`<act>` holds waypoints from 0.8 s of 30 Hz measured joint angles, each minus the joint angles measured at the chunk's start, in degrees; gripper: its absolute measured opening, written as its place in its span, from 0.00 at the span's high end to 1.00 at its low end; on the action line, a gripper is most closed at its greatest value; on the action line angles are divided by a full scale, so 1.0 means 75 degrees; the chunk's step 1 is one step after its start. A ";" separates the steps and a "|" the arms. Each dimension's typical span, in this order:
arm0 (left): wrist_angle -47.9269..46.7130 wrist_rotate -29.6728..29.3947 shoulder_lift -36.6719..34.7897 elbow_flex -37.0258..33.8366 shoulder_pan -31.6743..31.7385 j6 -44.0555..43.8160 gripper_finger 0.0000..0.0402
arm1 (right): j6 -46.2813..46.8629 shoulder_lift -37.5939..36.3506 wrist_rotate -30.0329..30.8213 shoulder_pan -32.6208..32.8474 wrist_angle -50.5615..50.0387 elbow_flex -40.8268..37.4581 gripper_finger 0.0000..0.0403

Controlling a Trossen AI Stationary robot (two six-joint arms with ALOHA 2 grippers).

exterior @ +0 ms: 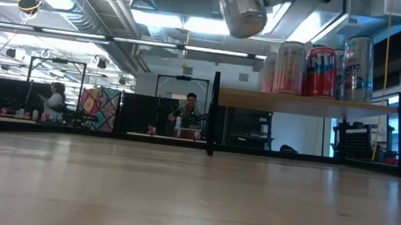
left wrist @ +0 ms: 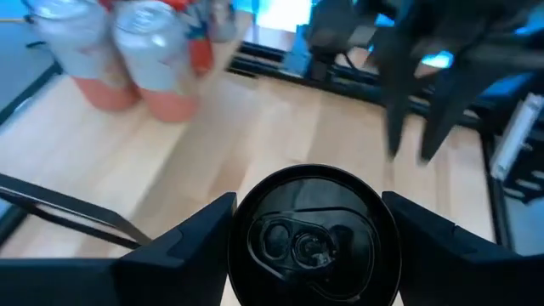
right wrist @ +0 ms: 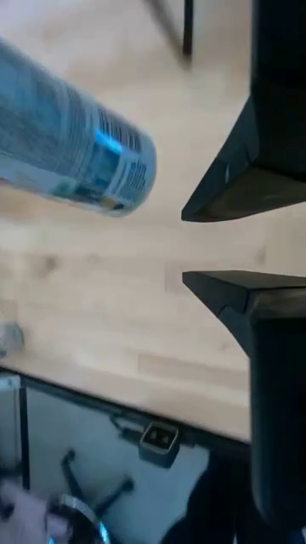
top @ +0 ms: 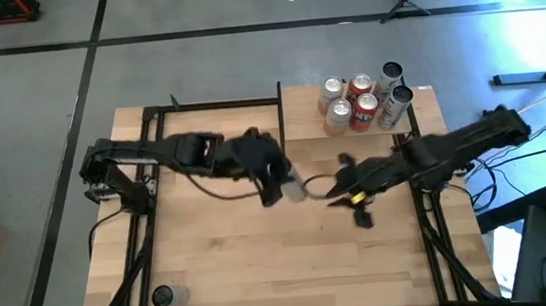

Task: Place canned beverage on shelf
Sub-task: Put the top white yellow soda can on the shelf

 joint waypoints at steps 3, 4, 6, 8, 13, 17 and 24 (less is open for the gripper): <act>-0.0071 0.0212 0.0069 0.0342 0.0507 0.0168 0.41 | -0.0133 -0.0543 0.0522 0.0002 -0.1086 0.0548 0.77; -0.0028 0.0260 0.0097 0.0484 0.0674 0.0247 0.41 | -0.0174 -0.0718 0.0701 0.0002 -0.1333 0.0640 0.77; 0.0006 0.0362 0.0224 0.0851 0.1006 0.0369 0.41 | -0.0280 -0.1025 0.1046 -0.0001 -0.1621 0.0735 0.77; -0.0171 0.0457 0.0471 0.1344 0.1320 0.0397 0.41 | -0.0334 -0.1348 0.1390 -0.0001 -0.1685 0.0750 0.77; -0.0963 0.0600 0.1543 0.3144 0.1928 0.1059 0.41 | -0.0465 -0.1980 0.1892 -0.0001 -0.2080 0.0748 0.77; -0.1126 0.0565 0.2136 0.4097 0.2443 0.1662 0.41 | -0.0417 -0.2283 0.2206 -0.0001 -0.2473 0.0733 0.77; -0.0921 0.0751 0.2439 0.3822 0.3509 0.2242 0.41 | -0.0057 -0.2468 0.3001 0.0010 -0.3193 0.0730 0.77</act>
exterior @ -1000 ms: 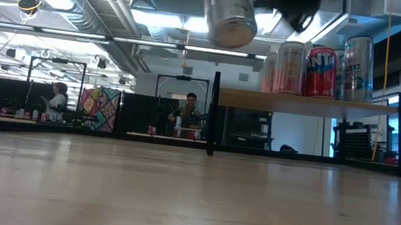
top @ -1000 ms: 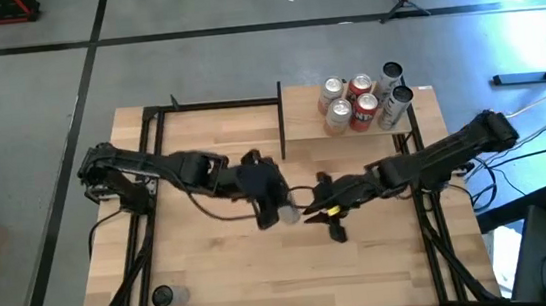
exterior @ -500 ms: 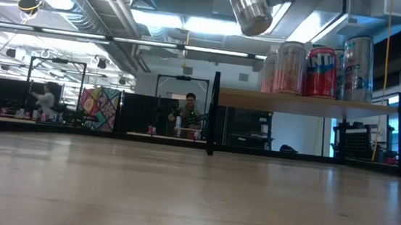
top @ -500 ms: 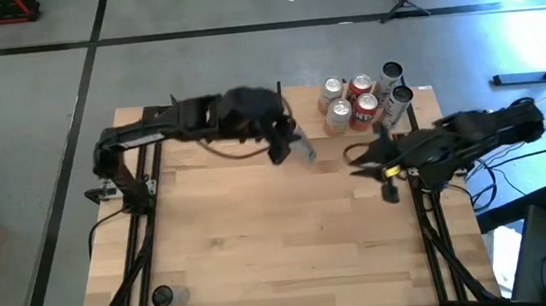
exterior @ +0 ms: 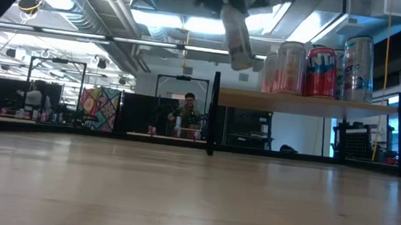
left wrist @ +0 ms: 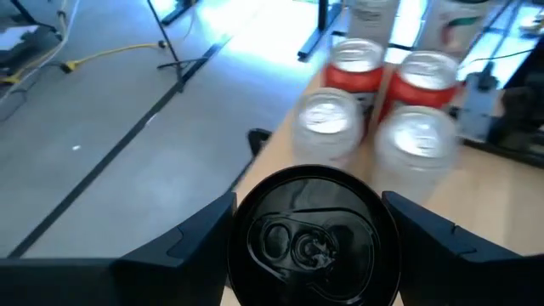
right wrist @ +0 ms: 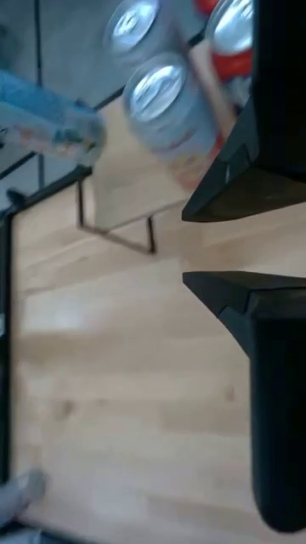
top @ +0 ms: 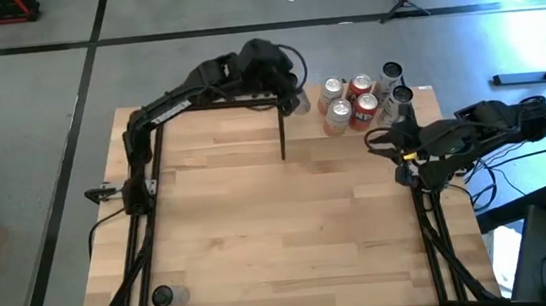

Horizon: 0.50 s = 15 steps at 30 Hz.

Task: Place canned beverage on shelf
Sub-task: Put the top white yellow soda can on the shelf

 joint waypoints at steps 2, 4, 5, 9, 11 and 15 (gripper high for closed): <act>0.0064 0.0201 0.0097 0.0003 0.0217 0.0084 0.41 | 0.0060 -0.0003 0.0209 0.0000 -0.0180 0.0000 0.77; 0.0150 0.0539 0.0257 0.0006 0.0380 0.0092 0.41 | 0.0168 -0.0005 0.0378 0.0000 -0.0326 0.0000 0.77; 0.0164 0.0576 0.0310 0.0006 0.0431 0.0103 0.41 | 0.0220 -0.0004 0.0469 0.0000 -0.0420 0.0000 0.77; 0.0143 0.0669 0.0624 0.0003 0.0628 0.0139 0.41 | 0.0445 -0.0020 0.0654 0.0000 -0.0715 0.0000 0.77; 0.0186 0.0764 0.0756 0.0003 0.0675 0.0149 0.41 | 0.0577 -0.0063 0.0675 0.0000 -0.0904 0.0000 0.77; 0.0299 0.0804 0.0958 0.0003 0.0640 0.0141 0.41 | 0.0614 -0.0133 0.0797 0.0000 -0.1061 0.0000 0.77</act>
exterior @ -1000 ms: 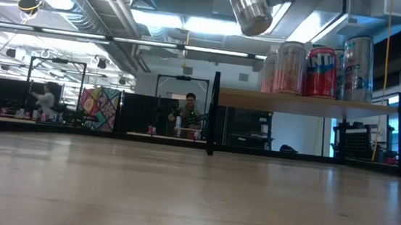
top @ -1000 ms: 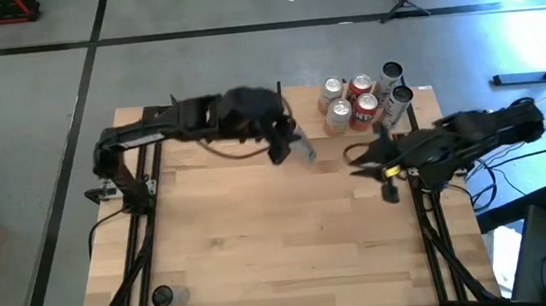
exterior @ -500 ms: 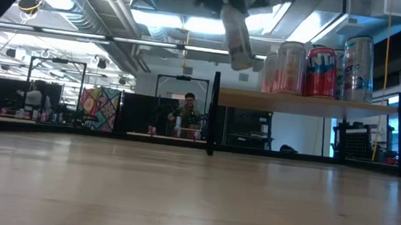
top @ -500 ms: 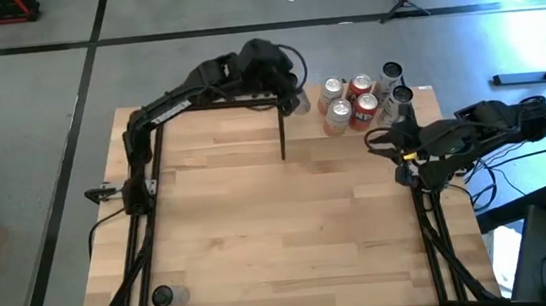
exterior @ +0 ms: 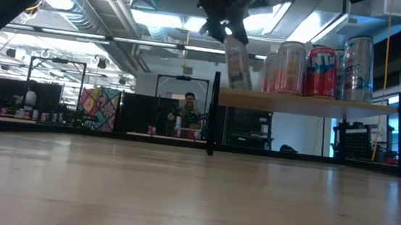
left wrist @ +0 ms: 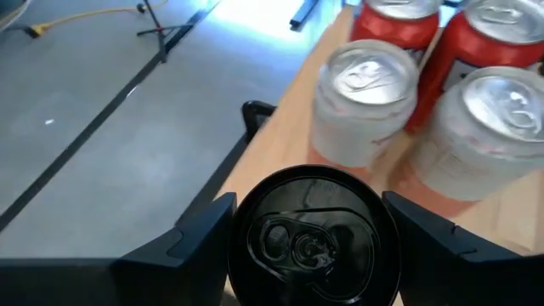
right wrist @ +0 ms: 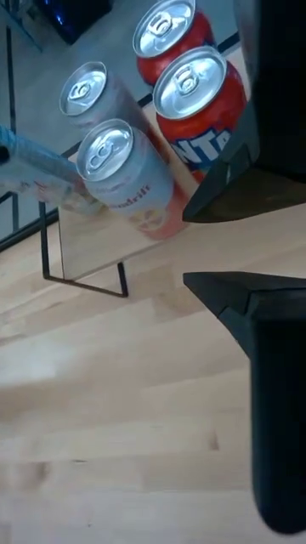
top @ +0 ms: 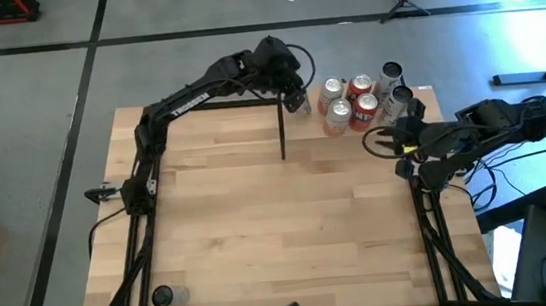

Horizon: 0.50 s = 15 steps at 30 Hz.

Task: Place canned beverage on shelf
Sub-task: Put the top white yellow soda can on the shelf

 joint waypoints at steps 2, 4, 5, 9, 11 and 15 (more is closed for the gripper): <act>0.0087 0.0026 0.0020 0.0002 -0.0051 0.0002 0.41 | 0.0003 -0.0014 0.0043 0.0000 -0.0007 0.0000 0.77; 0.0143 0.0097 0.0024 0.0000 -0.0100 0.0005 0.40 | 0.0003 -0.0014 0.0044 0.0000 -0.0009 0.0000 0.77; 0.0177 0.0159 0.0024 0.0000 -0.0112 0.0009 0.40 | 0.0003 -0.0013 0.0044 0.0000 -0.0007 0.0000 0.77; 0.0216 0.0170 0.0024 0.0000 -0.0102 0.0006 0.36 | 0.0003 -0.0012 0.0044 0.0000 -0.0028 0.0000 0.77; 0.0213 0.0162 0.0024 0.0000 -0.0099 0.0006 0.34 | 0.0003 -0.0011 0.0044 0.0000 -0.0043 0.0000 0.77; 0.0213 0.0156 0.0024 0.0000 -0.0100 0.0006 0.32 | 0.0015 -0.0008 0.0057 0.0000 -0.0059 0.0000 0.77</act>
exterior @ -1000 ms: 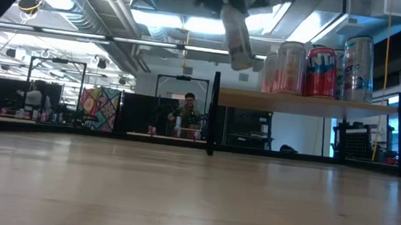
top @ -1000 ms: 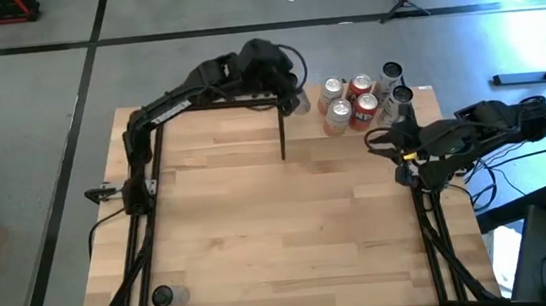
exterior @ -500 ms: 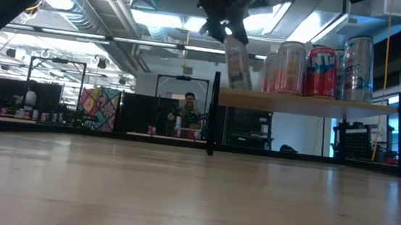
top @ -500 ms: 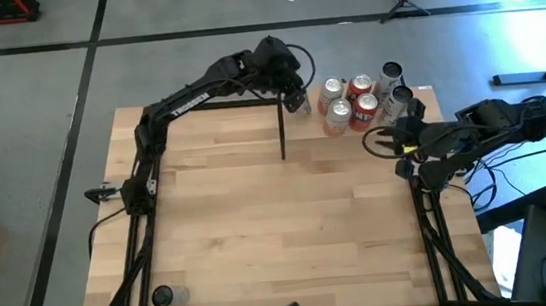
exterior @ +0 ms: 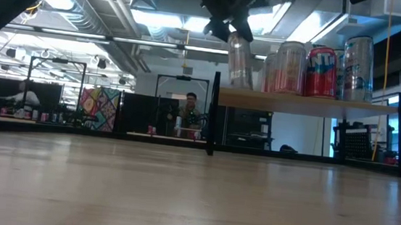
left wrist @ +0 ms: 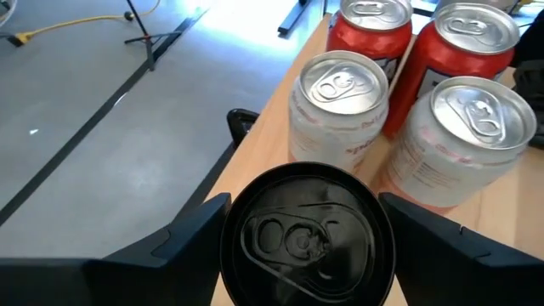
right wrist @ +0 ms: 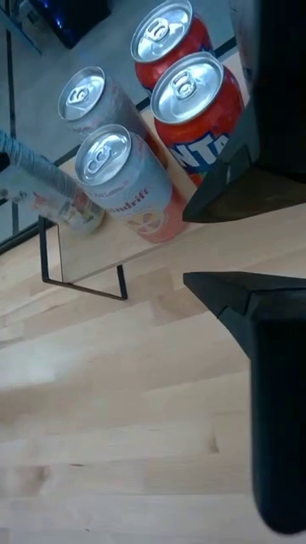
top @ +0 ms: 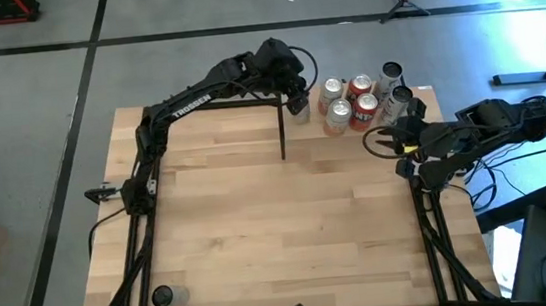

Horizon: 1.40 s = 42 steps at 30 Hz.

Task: Place canned beverage on shelf
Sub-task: Put the top white yellow soda can on the shelf, then put the white yellow soda can on the shelf aligned with the other white yellow soda can

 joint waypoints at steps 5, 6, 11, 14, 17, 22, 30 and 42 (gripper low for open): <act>0.0003 0.0010 0.0000 0.0000 -0.0003 0.0000 0.31 | 0.0143 0.0000 0.0121 0.0000 0.0002 0.0000 0.77; 0.0021 0.0009 0.0003 0.0000 -0.0003 0.0000 0.31 | 0.0151 0.0000 0.0124 0.0000 0.0002 0.0000 0.77; 0.0333 -0.0054 0.0136 -0.0009 -0.0032 0.0003 0.31 | 0.0157 0.0000 0.0124 0.0000 0.0002 0.0000 0.77; 0.0575 -0.0052 0.0172 -0.0009 -0.0054 0.0000 0.31 | 0.0157 -0.0002 0.0129 0.0000 0.0002 0.0000 0.77; 0.0739 -0.0048 0.0172 -0.0009 -0.0085 0.0004 0.31 | 0.0157 0.0000 0.0129 0.0000 0.0002 0.0000 0.77; 0.0761 -0.0045 0.0172 -0.0003 -0.0082 0.0012 0.31 | 0.0166 0.0000 0.0129 0.0000 0.0002 0.0000 0.77; 0.0710 -0.0020 0.0169 -0.0003 -0.0082 -0.0056 0.29 | 0.0166 0.0000 0.0129 0.0000 0.0002 0.0000 0.77; 0.0587 0.0016 -0.0042 0.0279 -0.0173 0.0335 0.17 | 0.0125 -0.0003 0.0109 0.0003 0.0000 0.0000 0.77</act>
